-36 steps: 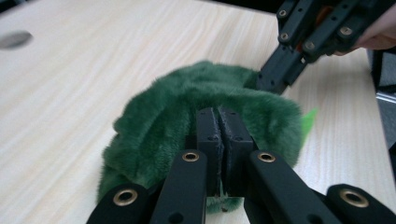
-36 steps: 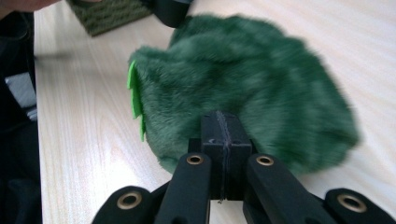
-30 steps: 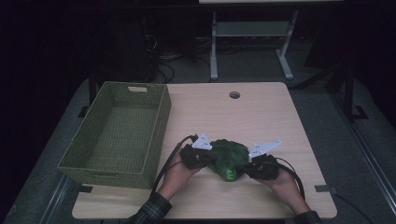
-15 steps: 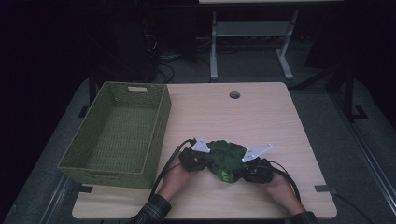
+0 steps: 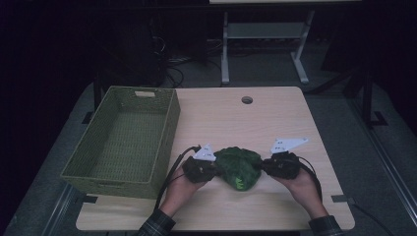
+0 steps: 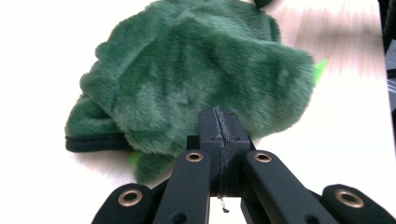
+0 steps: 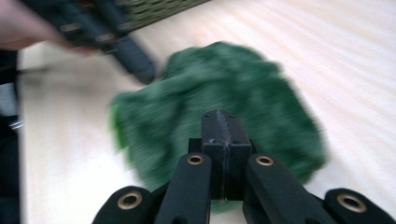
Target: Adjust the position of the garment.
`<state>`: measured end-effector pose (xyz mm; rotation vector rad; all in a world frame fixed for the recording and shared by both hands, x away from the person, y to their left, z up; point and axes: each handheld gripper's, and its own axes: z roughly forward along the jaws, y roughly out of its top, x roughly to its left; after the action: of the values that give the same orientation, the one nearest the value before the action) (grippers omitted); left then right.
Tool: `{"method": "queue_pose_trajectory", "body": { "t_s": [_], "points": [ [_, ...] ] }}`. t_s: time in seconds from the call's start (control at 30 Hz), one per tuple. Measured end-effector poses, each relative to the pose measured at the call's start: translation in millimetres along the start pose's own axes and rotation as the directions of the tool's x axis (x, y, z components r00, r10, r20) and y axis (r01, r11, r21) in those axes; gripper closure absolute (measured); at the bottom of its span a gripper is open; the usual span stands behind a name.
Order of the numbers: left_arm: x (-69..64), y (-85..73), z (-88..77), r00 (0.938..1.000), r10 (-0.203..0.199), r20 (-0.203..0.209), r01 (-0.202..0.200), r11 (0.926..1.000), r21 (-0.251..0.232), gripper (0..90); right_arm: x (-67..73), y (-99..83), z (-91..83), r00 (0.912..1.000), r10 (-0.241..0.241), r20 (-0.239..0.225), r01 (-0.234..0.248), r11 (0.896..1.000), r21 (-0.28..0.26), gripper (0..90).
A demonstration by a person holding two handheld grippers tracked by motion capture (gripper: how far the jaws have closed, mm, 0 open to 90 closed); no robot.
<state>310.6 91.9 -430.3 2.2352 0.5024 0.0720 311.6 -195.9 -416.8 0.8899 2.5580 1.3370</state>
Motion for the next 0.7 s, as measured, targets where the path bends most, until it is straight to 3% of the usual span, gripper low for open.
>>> {"method": "queue_pose_trajectory", "body": {
  "t_s": [0.2, 0.3, 0.37, 0.4, 0.43, 0.53, 0.63, 0.7],
  "points": [
    [-11.0, -4.6, 4.5, 0.9991, -0.012, 0.040, 0.012, 0.9999, 0.012, 89.7, -30.2, 16.0, 14.1, 0.9970, 0.029, 0.072, -0.028, 1.000, -0.014, 89.9],
    [-17.2, -6.6, 14.6, 0.9987, -0.002, 0.050, 0.000, 0.9994, 0.035, 89.7, -46.1, 20.5, 27.2, 0.9940, 0.043, 0.101, -0.043, 0.999, 0.003, 89.8],
    [-18.7, -6.7, 21.0, 0.9982, 0.000, 0.059, -0.003, 0.9987, 0.051, 89.7, -53.9, 21.0, 37.2, 0.9935, 0.056, 0.099, -0.061, 0.997, 0.042, 89.9],
    [-18.7, -6.3, 25.3, 0.9982, 0.011, 0.060, -0.015, 0.9979, 0.063, 89.7, -56.6, 20.5, 41.0, 0.9937, 0.045, 0.102, -0.050, 0.997, 0.051, 89.8],
    [-19.1, -6.1, 27.7, 0.9984, 0.012, 0.055, -0.016, 0.9974, 0.070, 89.7, -58.8, 20.5, 46.3, 0.9933, 0.067, 0.094, -0.074, 0.995, 0.070, 89.8],
    [-17.5, -5.4, 35.0, 0.9989, 0.017, 0.044, -0.021, 0.9964, 0.082, 89.7, -63.0, 19.4, 57.7, 0.9950, 0.045, 0.089, -0.055, 0.993, 0.109, 89.8],
    [-14.3, -4.5, 37.5, 0.9986, 0.048, 0.022, -0.050, 0.9937, 0.101, 89.7, -63.6, 17.1, 62.2, 0.9954, 0.052, 0.080, -0.062, 0.990, 0.129, 89.8],
    [-11.6, -3.9, 39.5, 0.9990, 0.043, 0.010, -0.044, 0.9939, 0.101, 89.7, -63.4, 15.3, 62.4, 0.9954, 0.053, 0.080, -0.064, 0.988, 0.138, 89.8]
  ]
}}
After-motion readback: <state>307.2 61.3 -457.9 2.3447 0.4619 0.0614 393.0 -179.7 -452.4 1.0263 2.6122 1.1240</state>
